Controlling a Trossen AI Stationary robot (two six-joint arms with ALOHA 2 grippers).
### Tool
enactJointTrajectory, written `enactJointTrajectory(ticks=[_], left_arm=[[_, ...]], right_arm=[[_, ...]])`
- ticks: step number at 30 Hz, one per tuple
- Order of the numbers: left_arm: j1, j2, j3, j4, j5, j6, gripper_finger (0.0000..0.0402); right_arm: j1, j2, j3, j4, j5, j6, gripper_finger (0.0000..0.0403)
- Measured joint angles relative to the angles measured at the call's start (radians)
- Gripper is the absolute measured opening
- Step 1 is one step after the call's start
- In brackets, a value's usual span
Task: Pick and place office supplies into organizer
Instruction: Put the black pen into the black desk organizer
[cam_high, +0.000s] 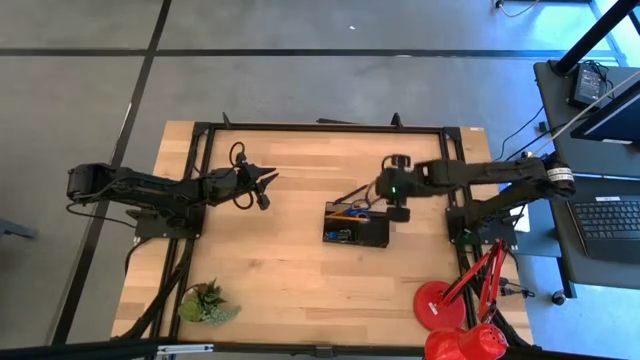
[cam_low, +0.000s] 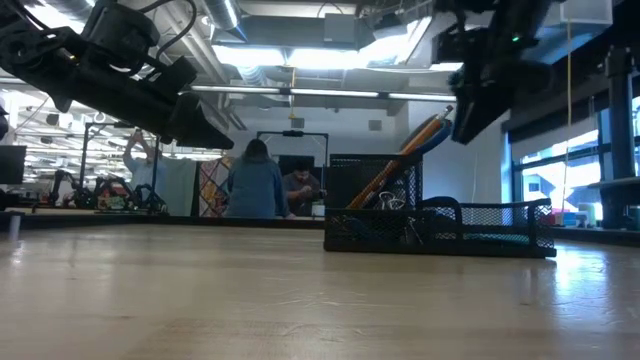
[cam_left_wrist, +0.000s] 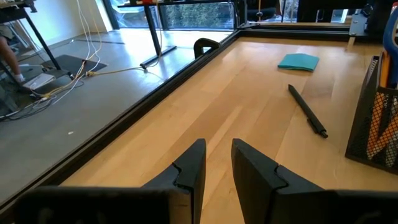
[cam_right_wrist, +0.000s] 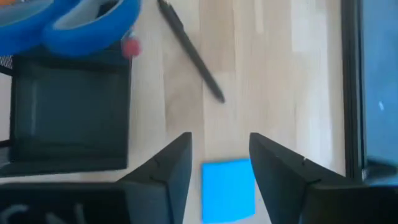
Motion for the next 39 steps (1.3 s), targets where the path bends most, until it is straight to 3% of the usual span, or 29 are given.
enactJointTrajectory(ticks=[6,12,20,25,39], left_arm=[[0.000,0.000,0.000,0.000,0.000,0.000,0.0072],[0.000,0.000,0.000,0.000,0.000,0.000,0.0072],[0.000,0.000,0.000,0.000,0.000,0.000,0.0072],[0.000,0.000,0.000,-0.009,0.000,0.000,0.0072],[0.000,0.000,0.000,-0.023,0.000,0.000,0.0072]], right_arm=[[-0.149,0.002,0.000,0.114,-0.167,-0.254,0.0163],[-0.212,0.077,0.000,0.187,-0.227,-0.347,0.0163],[-0.278,0.263,0.000,0.262,-0.237,-0.399,0.0163],[-0.307,0.345,0.000,0.321,-0.295,-0.458,0.0163],[-0.352,0.466,0.000,0.384,-0.301,-0.528,0.0163]])
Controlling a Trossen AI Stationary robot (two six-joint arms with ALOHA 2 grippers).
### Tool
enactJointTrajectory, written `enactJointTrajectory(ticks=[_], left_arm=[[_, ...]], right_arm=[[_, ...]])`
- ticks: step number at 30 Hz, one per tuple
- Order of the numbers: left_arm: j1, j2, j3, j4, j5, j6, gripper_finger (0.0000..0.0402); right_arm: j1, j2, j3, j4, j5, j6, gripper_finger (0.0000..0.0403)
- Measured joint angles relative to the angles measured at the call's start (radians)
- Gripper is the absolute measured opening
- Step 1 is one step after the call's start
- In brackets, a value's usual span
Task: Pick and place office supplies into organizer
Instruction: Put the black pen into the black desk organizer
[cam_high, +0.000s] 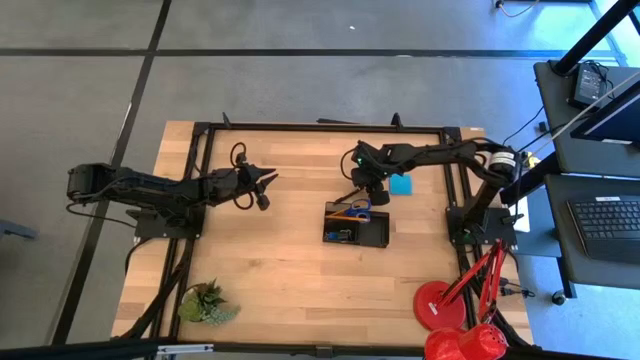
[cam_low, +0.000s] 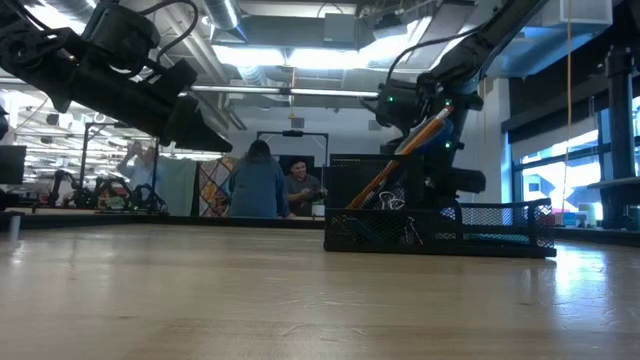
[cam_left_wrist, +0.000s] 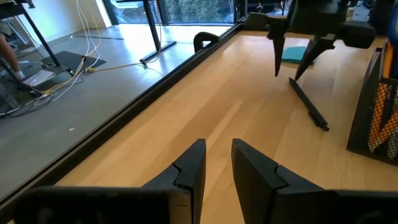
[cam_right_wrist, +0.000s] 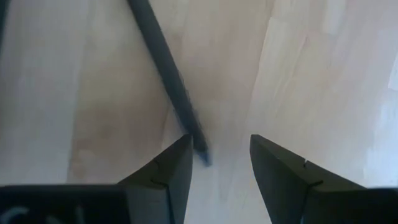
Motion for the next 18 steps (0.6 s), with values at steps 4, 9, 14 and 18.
enactJointTrajectory(ticks=[4,9,14,18], left_arm=[[0.000,0.000,0.000,0.000,0.000,0.000,0.0072],[0.000,0.000,0.000,0.000,0.000,0.000,0.0072],[0.000,0.000,0.000,0.000,0.000,0.000,0.0072],[0.000,0.000,0.000,0.000,0.000,0.000,0.0072]], right_arm=[[-0.006,0.020,0.000,0.003,0.000,-0.003,0.0163],[-0.006,0.039,0.002,0.003,-0.001,-0.028,0.0163],[-0.006,0.042,0.003,0.005,-0.013,-0.030,0.0163],[-0.008,0.044,0.003,0.012,-0.058,-0.032,0.0163]])
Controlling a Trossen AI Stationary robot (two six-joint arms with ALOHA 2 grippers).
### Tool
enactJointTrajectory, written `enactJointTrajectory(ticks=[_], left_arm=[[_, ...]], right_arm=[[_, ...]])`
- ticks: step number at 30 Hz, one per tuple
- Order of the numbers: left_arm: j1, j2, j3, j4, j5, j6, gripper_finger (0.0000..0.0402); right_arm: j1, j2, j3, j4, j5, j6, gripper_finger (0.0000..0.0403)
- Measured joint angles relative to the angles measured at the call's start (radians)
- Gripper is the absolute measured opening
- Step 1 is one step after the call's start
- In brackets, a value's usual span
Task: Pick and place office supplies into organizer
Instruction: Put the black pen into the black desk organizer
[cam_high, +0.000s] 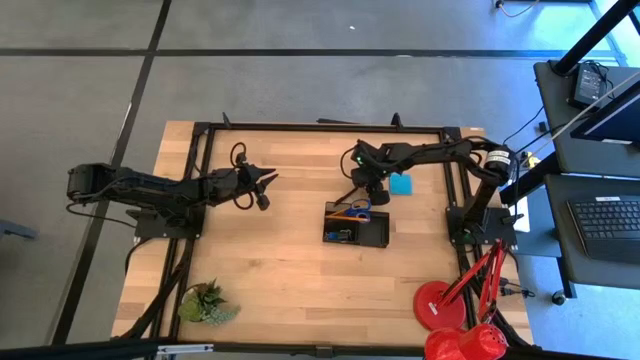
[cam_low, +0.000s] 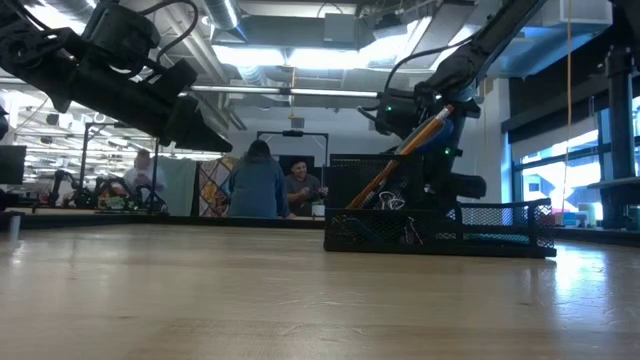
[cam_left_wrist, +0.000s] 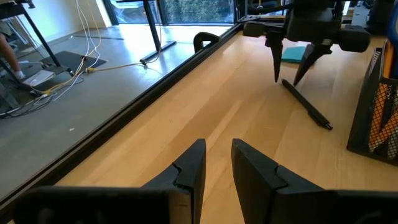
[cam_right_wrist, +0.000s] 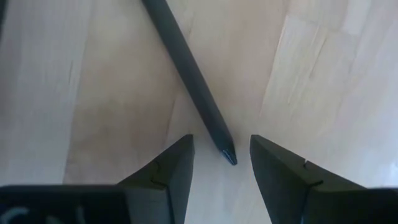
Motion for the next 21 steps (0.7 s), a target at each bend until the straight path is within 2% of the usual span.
enactJointTrajectory(ticks=[11,21], left_arm=[[0.000,0.000,0.000,0.000,0.000,0.000,0.0072],[0.000,0.000,0.000,0.000,0.000,0.000,0.0072]], right_arm=[[0.002,0.012,-0.002,0.035,-0.074,0.005,0.0163],[0.002,0.060,0.005,0.014,-0.086,0.043,0.0160]])
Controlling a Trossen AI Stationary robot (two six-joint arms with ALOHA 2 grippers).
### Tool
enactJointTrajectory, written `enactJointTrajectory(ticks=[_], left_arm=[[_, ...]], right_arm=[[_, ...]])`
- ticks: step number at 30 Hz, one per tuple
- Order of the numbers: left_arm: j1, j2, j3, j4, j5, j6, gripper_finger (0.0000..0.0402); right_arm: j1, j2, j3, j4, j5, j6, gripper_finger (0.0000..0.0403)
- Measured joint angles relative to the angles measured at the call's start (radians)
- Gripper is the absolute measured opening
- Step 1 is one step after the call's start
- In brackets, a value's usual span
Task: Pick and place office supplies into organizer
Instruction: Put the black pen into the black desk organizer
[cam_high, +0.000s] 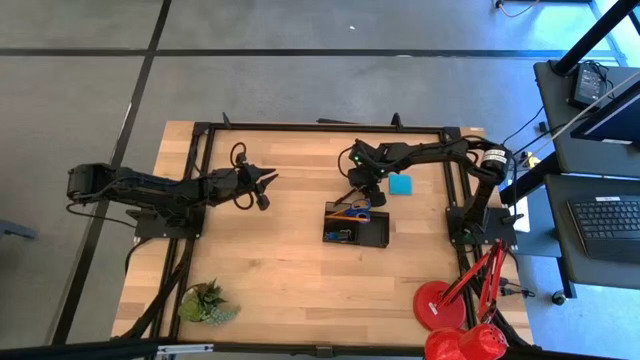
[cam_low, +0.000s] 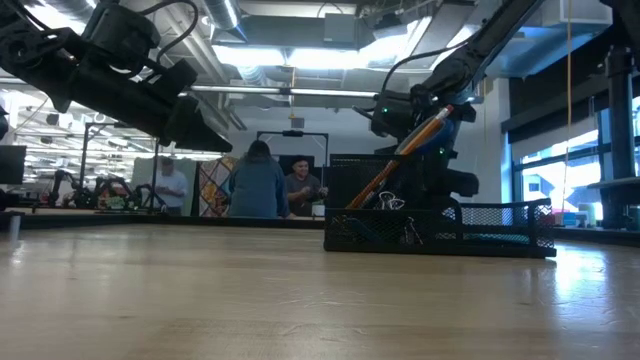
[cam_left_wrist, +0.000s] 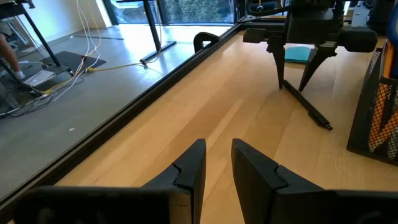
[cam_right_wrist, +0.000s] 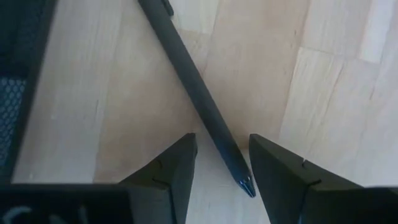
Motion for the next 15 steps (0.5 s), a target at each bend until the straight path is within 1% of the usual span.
enactJointTrajectory(ticks=[4,12,15], left_arm=[[0.000,0.000,0.000,0.000,0.000,0.000,0.0072],[0.000,0.000,0.000,0.000,0.000,0.000,0.0072],[0.000,0.000,0.000,0.000,0.000,0.000,0.0072]], right_arm=[[0.000,0.000,0.000,-0.006,0.002,0.003,0.0139],[0.002,0.000,-0.002,-0.013,0.002,0.002,0.0068],[0.002,-0.001,-0.002,-0.013,0.003,-0.001,0.0048]])
